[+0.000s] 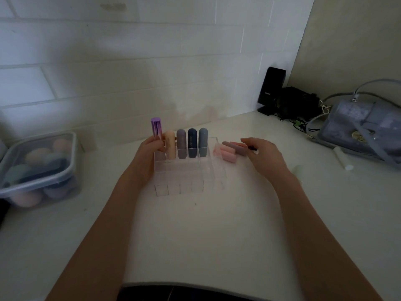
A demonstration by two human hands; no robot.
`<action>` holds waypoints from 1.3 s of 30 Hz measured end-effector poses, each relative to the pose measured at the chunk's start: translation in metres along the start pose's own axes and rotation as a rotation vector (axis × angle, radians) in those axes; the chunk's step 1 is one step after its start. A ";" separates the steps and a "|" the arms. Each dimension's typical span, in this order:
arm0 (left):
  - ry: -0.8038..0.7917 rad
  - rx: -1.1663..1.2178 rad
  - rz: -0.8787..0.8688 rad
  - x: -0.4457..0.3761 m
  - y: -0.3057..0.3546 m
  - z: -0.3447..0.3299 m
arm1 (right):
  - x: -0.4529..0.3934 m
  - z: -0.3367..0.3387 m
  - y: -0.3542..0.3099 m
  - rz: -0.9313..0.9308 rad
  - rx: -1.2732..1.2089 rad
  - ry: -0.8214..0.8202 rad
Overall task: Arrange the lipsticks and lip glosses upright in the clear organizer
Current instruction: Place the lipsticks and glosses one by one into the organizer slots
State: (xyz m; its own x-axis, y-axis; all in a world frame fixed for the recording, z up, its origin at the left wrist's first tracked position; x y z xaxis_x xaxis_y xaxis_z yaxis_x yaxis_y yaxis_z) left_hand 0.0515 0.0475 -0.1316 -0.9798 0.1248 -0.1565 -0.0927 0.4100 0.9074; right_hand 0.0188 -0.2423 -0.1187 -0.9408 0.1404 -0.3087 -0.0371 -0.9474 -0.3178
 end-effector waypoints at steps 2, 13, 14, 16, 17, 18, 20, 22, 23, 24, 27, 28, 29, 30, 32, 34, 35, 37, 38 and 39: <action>-0.011 0.008 0.003 0.001 0.000 -0.002 | 0.002 -0.009 -0.001 0.002 0.008 -0.057; -0.025 0.025 0.020 0.004 -0.001 -0.004 | 0.008 0.017 -0.018 -0.056 -0.417 0.207; -0.034 0.022 0.025 0.004 -0.001 -0.005 | 0.010 0.021 -0.020 -0.080 -0.553 0.235; -0.039 0.027 0.034 0.004 -0.002 -0.005 | 0.012 0.027 -0.021 -0.129 -0.695 0.294; -0.032 0.030 0.037 0.003 -0.002 -0.004 | 0.012 0.029 -0.022 -0.137 -0.726 0.315; -0.028 0.033 0.038 0.003 -0.003 -0.004 | 0.012 0.030 -0.024 -0.138 -0.776 0.327; -0.031 0.038 0.036 0.003 -0.003 -0.005 | 0.011 0.027 -0.026 -0.149 -0.886 0.309; -0.030 0.040 0.034 0.004 -0.002 -0.005 | 0.012 0.021 -0.029 -0.166 -0.956 0.246; -0.032 0.037 0.034 0.004 -0.002 -0.006 | 0.012 0.018 -0.031 -0.175 -0.971 0.216; -0.038 0.032 0.034 0.004 -0.002 -0.007 | 0.012 0.016 -0.033 -0.180 -0.971 0.192; -0.040 0.034 0.030 0.002 -0.002 -0.006 | 0.010 0.011 -0.038 -0.174 -0.976 0.145; -0.034 0.036 0.028 0.002 -0.002 -0.005 | 0.010 0.010 -0.041 -0.165 -1.018 0.127; -0.033 0.037 0.027 0.001 -0.002 -0.004 | 0.010 0.009 -0.043 -0.156 -1.058 0.108; -0.035 0.040 0.028 0.001 -0.003 -0.004 | 0.010 0.008 -0.044 -0.150 -1.087 0.091; -0.041 0.050 0.030 0.001 -0.003 -0.005 | 0.009 0.005 -0.044 -0.154 -1.076 0.064; -0.039 0.053 0.029 0.002 -0.003 -0.005 | 0.008 0.001 -0.043 -0.163 -1.027 0.027; -0.035 0.050 0.028 0.002 -0.003 -0.005 | 0.007 -0.001 -0.042 -0.172 -1.020 0.006; -0.030 0.037 0.029 0.002 -0.003 -0.005 | 0.007 -0.004 -0.040 -0.190 -1.030 -0.019; -0.029 0.032 0.030 0.002 -0.003 -0.005 | 0.007 -0.006 -0.040 -0.198 -1.045 -0.024; -0.027 0.032 0.033 0.002 -0.003 -0.004 | 0.008 -0.007 -0.041 -0.204 -1.073 -0.027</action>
State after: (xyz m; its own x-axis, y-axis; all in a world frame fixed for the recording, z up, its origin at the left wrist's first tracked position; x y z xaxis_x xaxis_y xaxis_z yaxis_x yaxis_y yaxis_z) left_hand 0.0495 0.0429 -0.1333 -0.9769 0.1632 -0.1377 -0.0543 0.4338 0.8994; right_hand 0.0154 -0.2003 -0.1140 -0.9577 0.2476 -0.1464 0.1083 -0.1609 -0.9810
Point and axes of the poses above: each hand's wrist, its own x-axis away from the middle knuckle, its own z-axis out of the back of the hand, y = z × x, the point moved 9 cm from there along -x, towards the middle knuckle, and after that the axes turned 15 degrees about x, right-handed, at the moved point
